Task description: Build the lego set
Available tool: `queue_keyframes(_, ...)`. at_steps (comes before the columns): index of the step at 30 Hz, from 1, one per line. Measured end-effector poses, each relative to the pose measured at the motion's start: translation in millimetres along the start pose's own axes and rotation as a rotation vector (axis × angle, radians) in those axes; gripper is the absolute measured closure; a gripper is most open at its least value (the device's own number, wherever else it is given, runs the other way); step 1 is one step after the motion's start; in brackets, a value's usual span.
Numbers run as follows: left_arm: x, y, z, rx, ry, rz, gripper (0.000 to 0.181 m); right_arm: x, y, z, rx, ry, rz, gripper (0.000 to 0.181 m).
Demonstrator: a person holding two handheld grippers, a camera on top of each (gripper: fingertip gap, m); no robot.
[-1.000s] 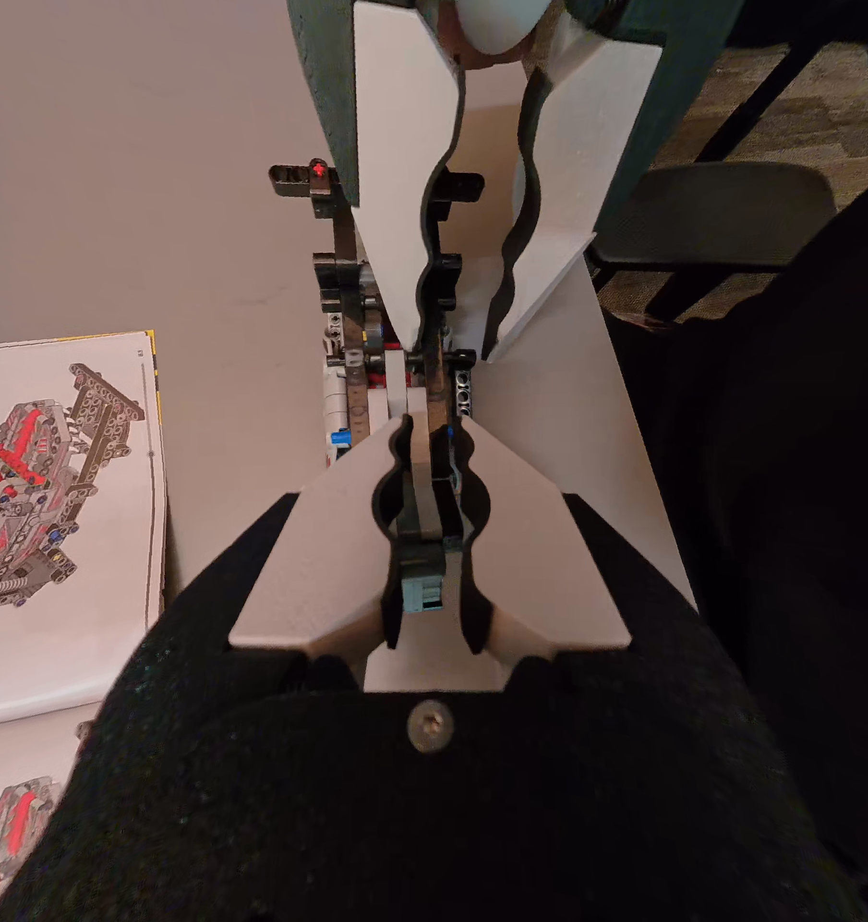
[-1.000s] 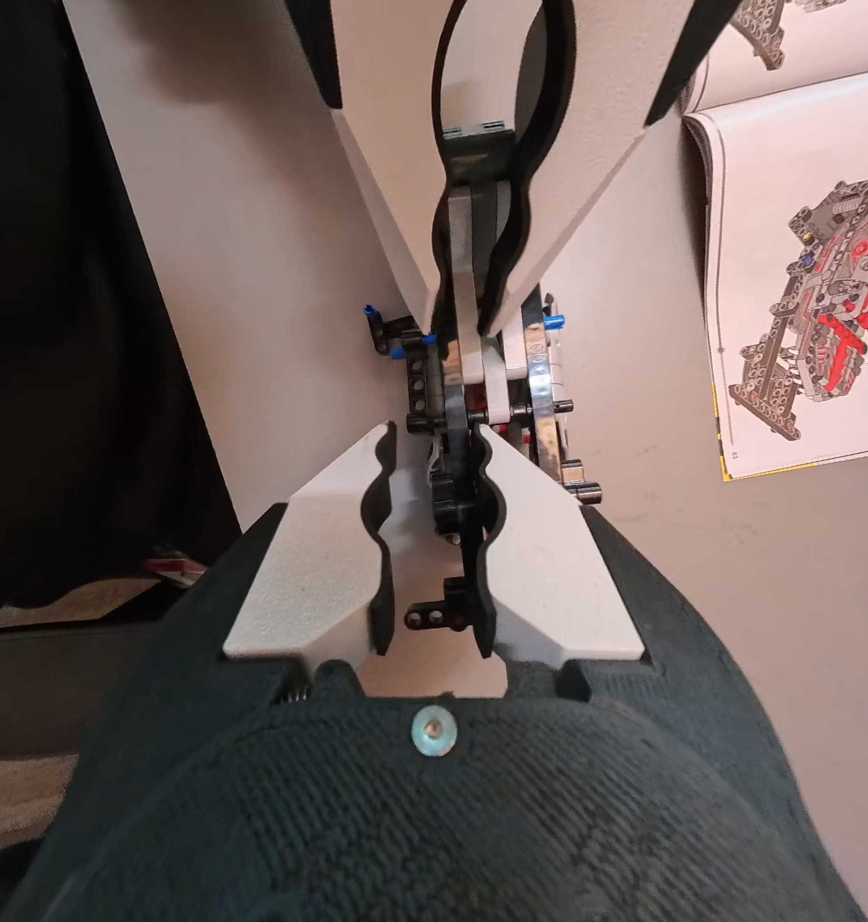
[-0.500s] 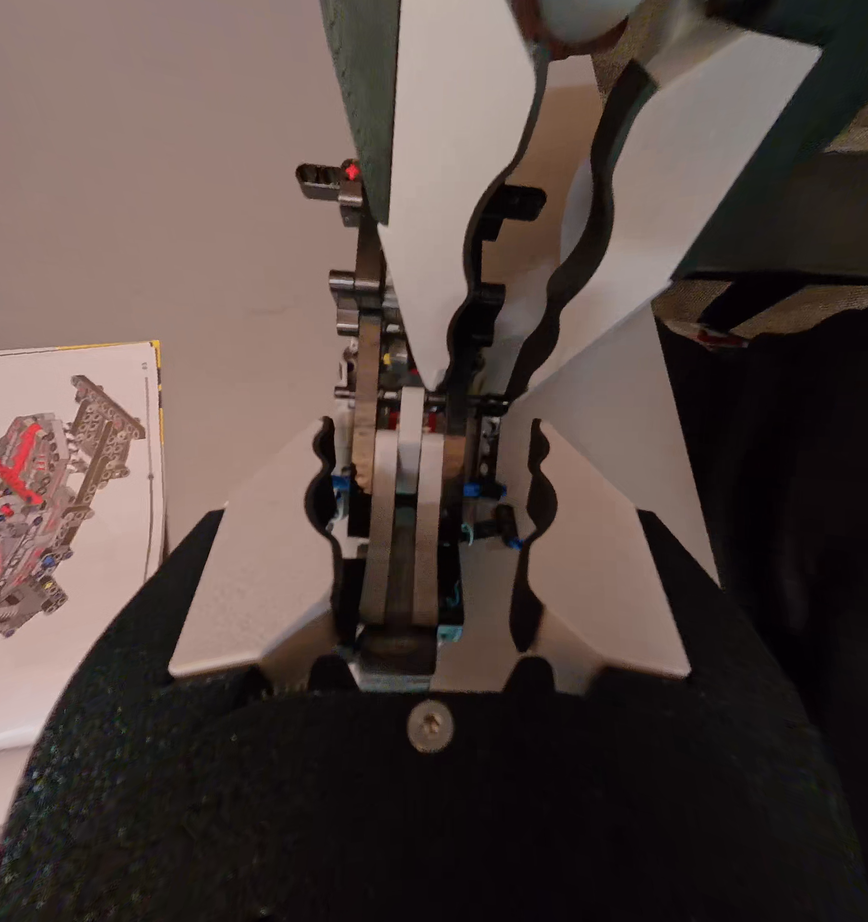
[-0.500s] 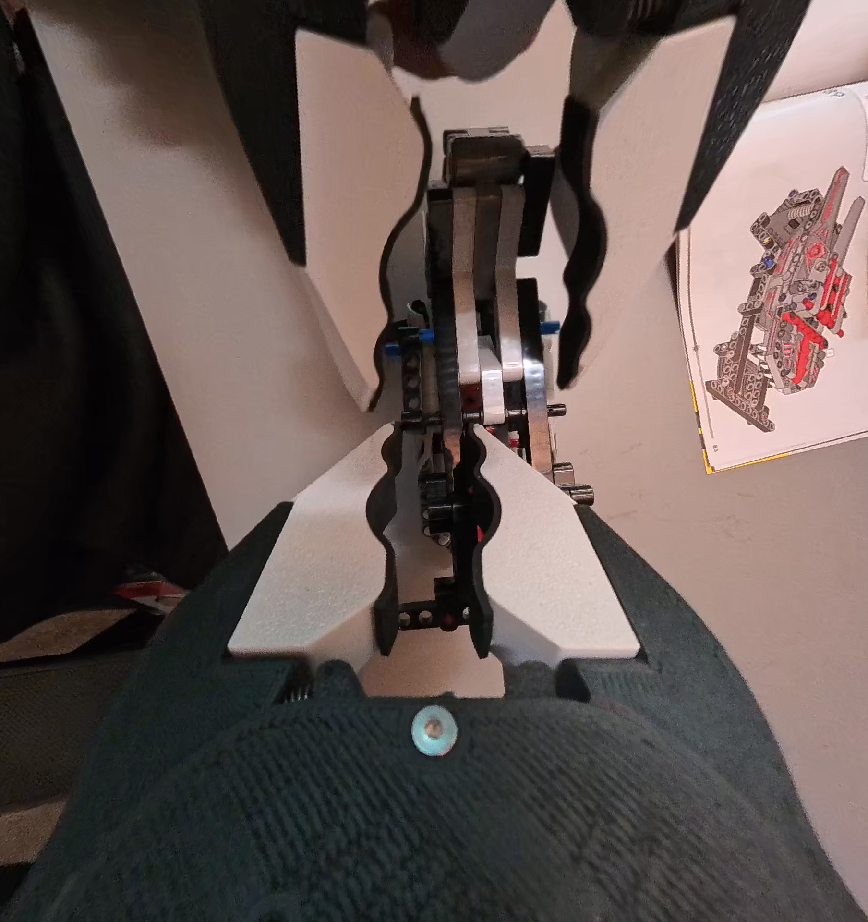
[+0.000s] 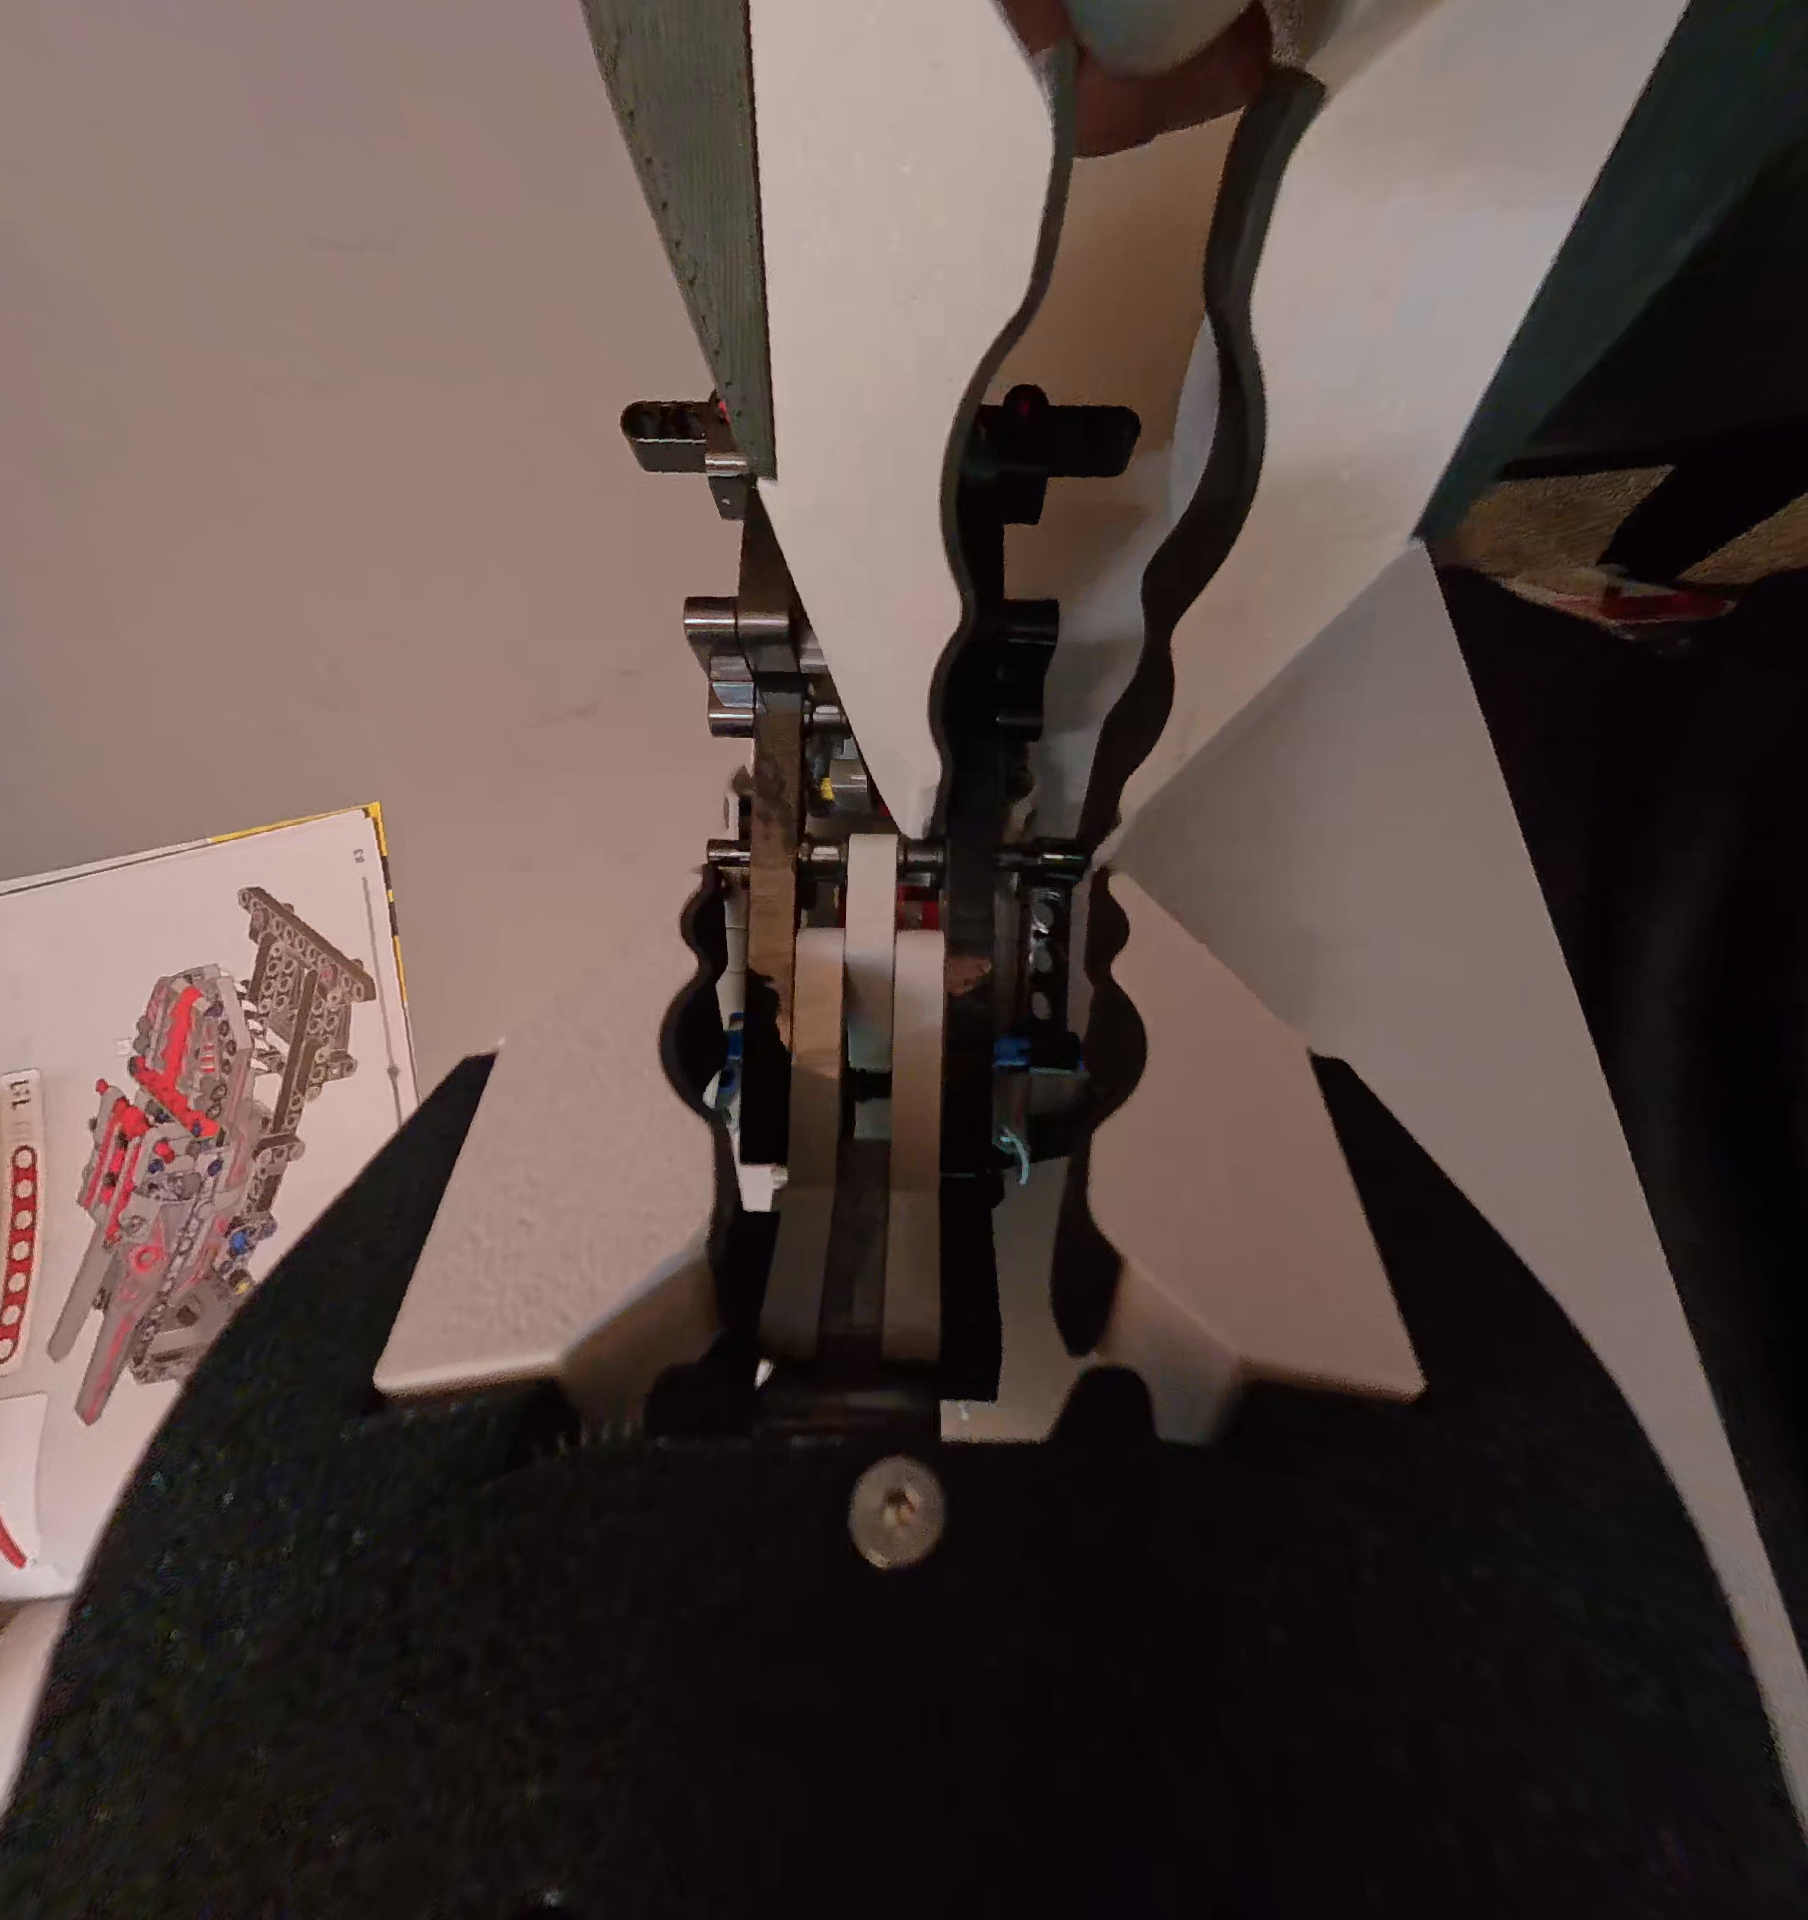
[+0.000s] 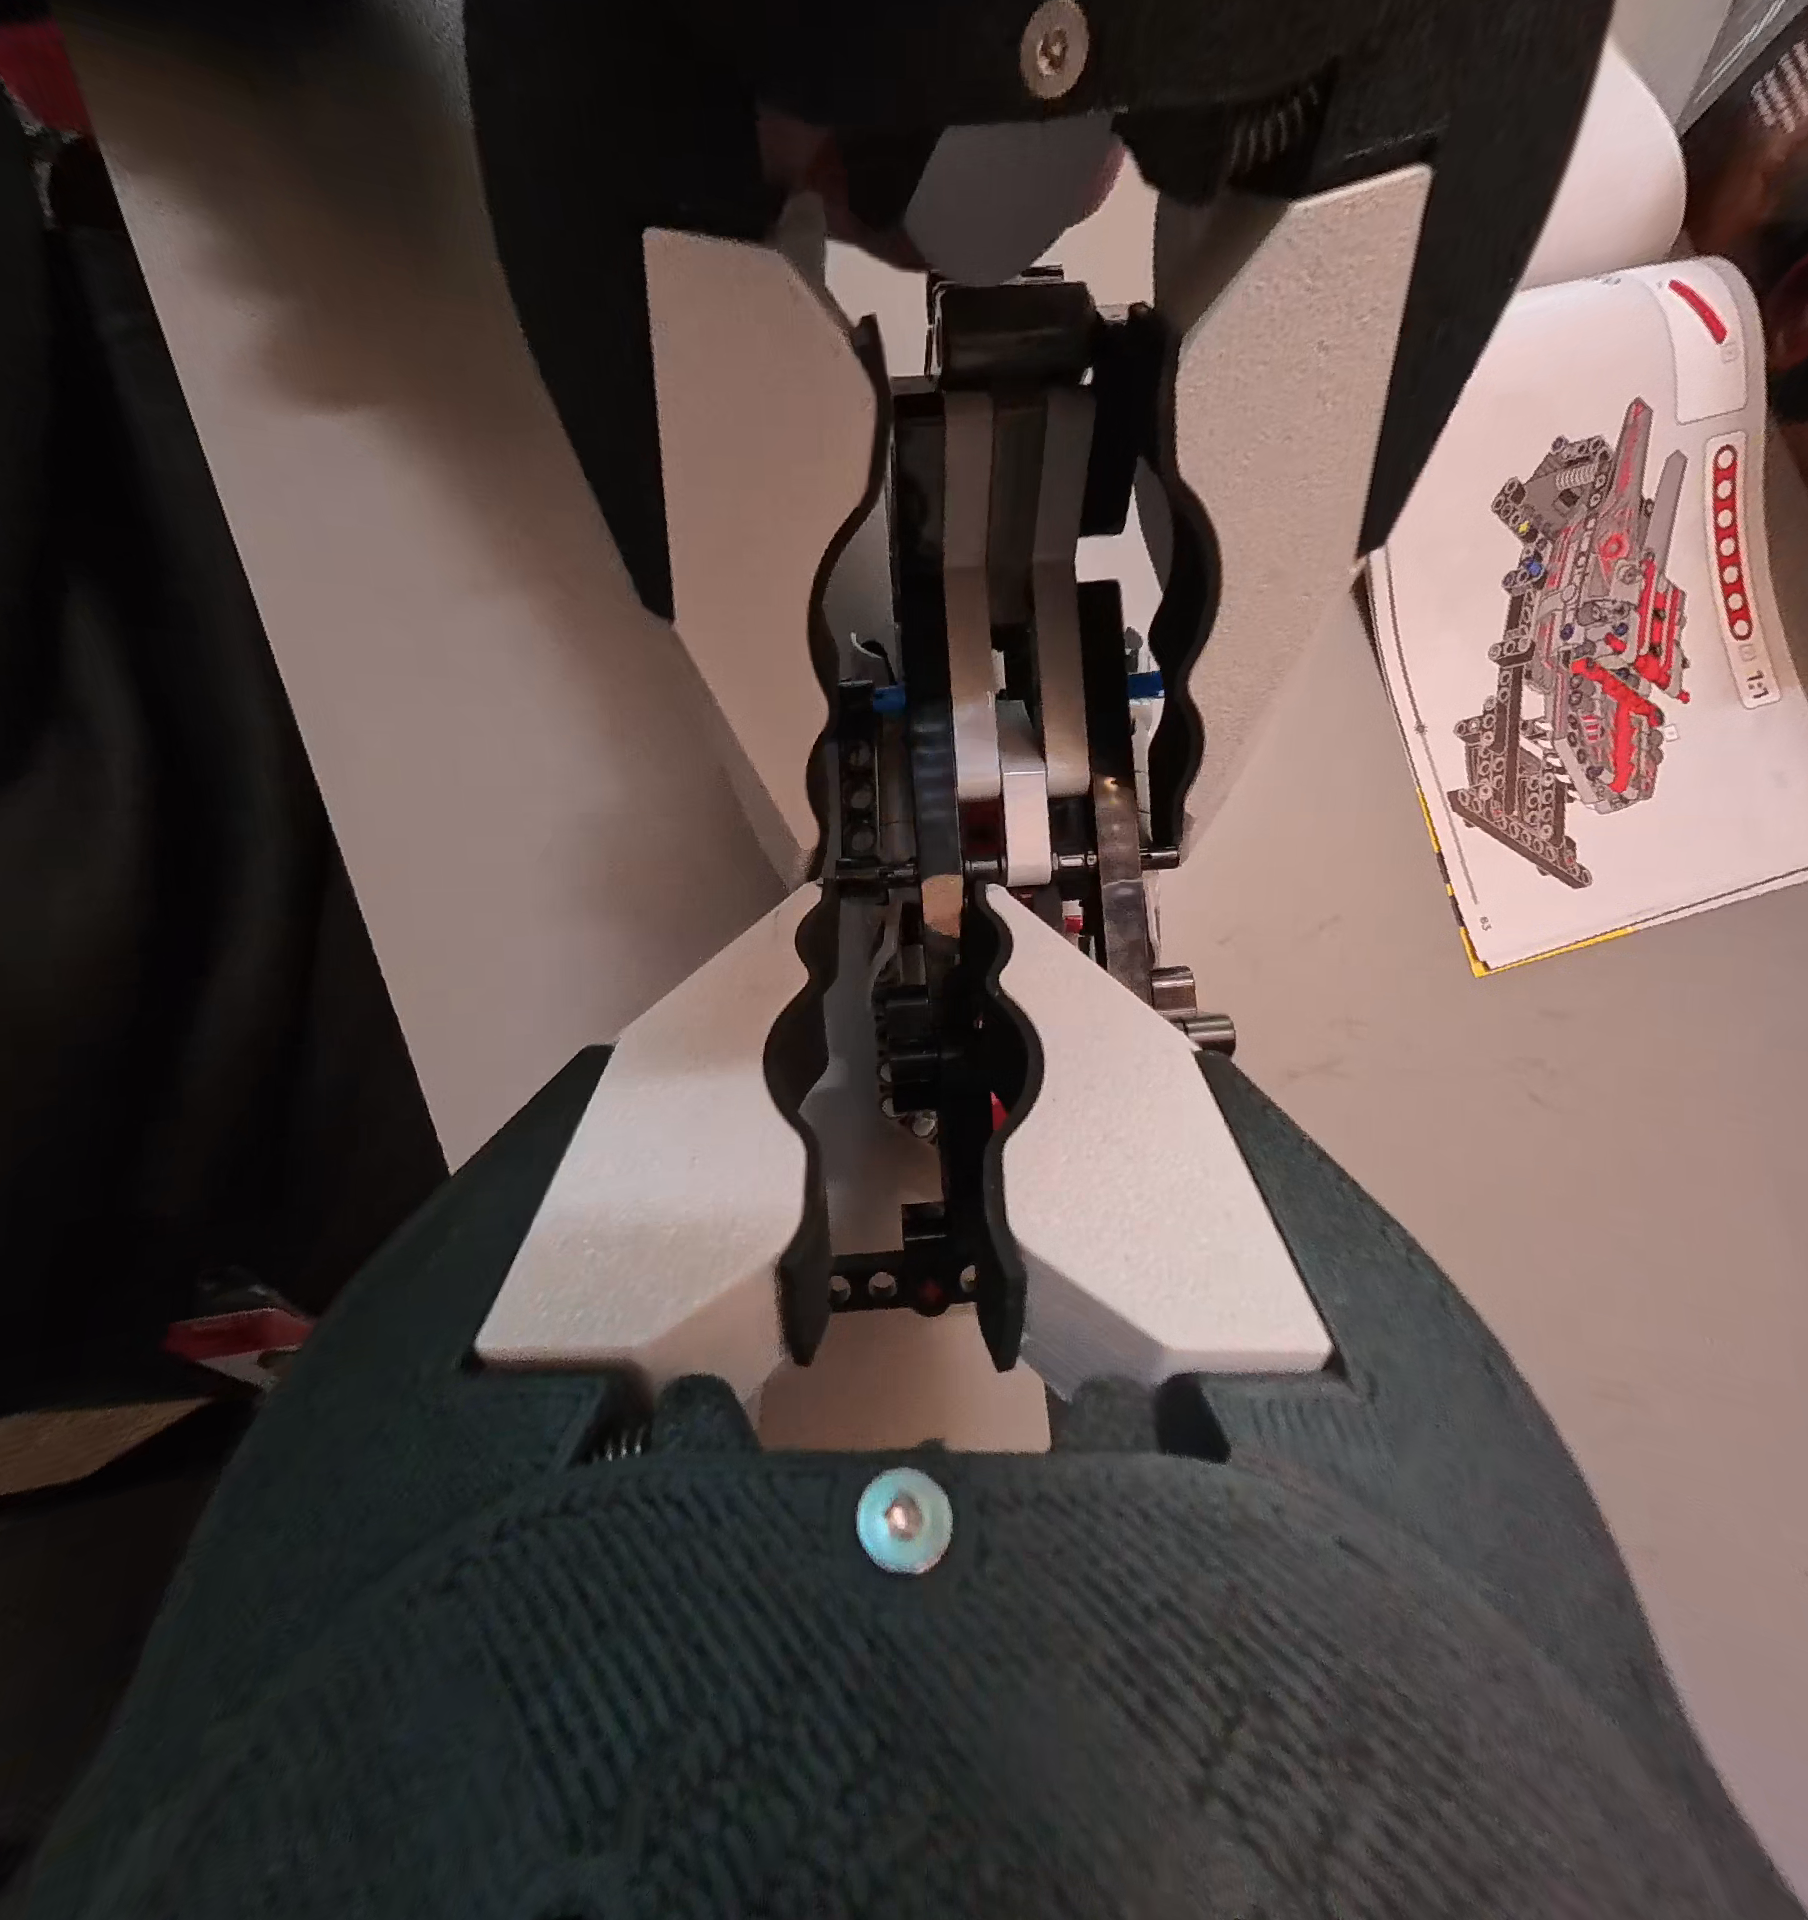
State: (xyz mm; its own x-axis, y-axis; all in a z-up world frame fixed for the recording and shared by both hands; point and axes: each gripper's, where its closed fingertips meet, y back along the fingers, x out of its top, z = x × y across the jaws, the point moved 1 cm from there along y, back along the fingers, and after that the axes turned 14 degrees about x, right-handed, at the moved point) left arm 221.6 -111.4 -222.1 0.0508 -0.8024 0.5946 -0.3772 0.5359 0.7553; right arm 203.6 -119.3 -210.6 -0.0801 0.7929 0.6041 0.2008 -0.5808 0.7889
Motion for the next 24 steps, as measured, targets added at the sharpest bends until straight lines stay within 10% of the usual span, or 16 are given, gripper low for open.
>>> queue_keyframes(24, 5.6, -3.4, 0.8, -0.043, 0.001, -0.020, 0.119, -5.0, 7.6, 0.0, 0.005, 0.061, 0.017, 0.161)
